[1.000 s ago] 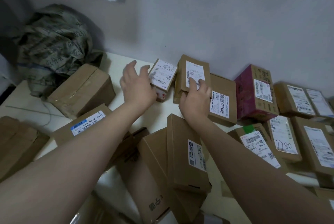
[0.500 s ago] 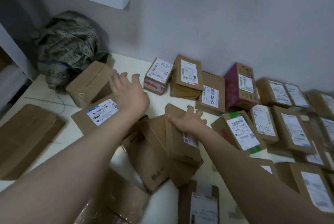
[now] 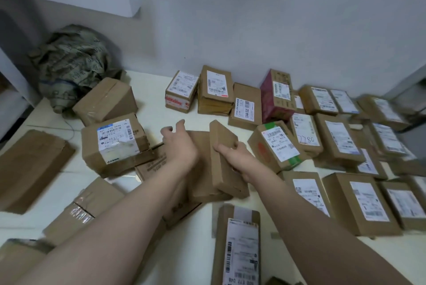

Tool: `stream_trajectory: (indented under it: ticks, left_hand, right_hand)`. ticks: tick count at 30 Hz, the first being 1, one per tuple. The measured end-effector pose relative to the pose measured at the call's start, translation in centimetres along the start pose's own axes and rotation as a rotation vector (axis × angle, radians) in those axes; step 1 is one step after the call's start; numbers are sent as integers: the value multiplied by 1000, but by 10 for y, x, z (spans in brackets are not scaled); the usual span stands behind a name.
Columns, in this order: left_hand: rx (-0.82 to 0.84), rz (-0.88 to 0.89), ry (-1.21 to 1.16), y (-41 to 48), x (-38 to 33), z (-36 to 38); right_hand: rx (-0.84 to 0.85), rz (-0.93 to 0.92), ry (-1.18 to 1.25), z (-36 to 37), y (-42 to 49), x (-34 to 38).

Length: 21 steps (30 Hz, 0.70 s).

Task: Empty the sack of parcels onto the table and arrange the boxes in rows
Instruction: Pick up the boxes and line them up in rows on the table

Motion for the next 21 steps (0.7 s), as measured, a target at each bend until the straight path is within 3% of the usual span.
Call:
stream_trajectory:
  ticks: [2, 4, 7, 10, 15, 18, 21]
  left_hand:
    - [5, 34, 76, -2, -3, -2]
    - [59, -83, 149, -7, -1, 4]
    - [218, -277, 154, -12, 13, 25]
    - [326, -329, 86, -17, 24, 48]
    - [226, -253, -155, -20, 21, 52]
    - [15, -268, 20, -21, 12, 37]
    - [-72, -255, 166, -33, -1, 31]
  right_hand:
    - [-188, -5, -208, -6, -7, 1]
    - [-310, 38, -447, -11, -13, -3]
    - [-209, 121, -528, -6, -15, -20]
    - [-122, 182, -602, 2, -15, -39]
    - [-123, 117, -557, -8, -17, -55]
    - [-137, 114, -567, -13, -21, -64]
    - [-146, 59, -657, -10, -24, -65]
Point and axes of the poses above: each hand's wrist, its own y-axis towards the middle knuckle, its own z-axis out of the palm, x = y × z, the point moved 2 cm from there along y, towards the middle knuckle, and after that the axes turned 13 degrees about x, right-handed, at the moved point
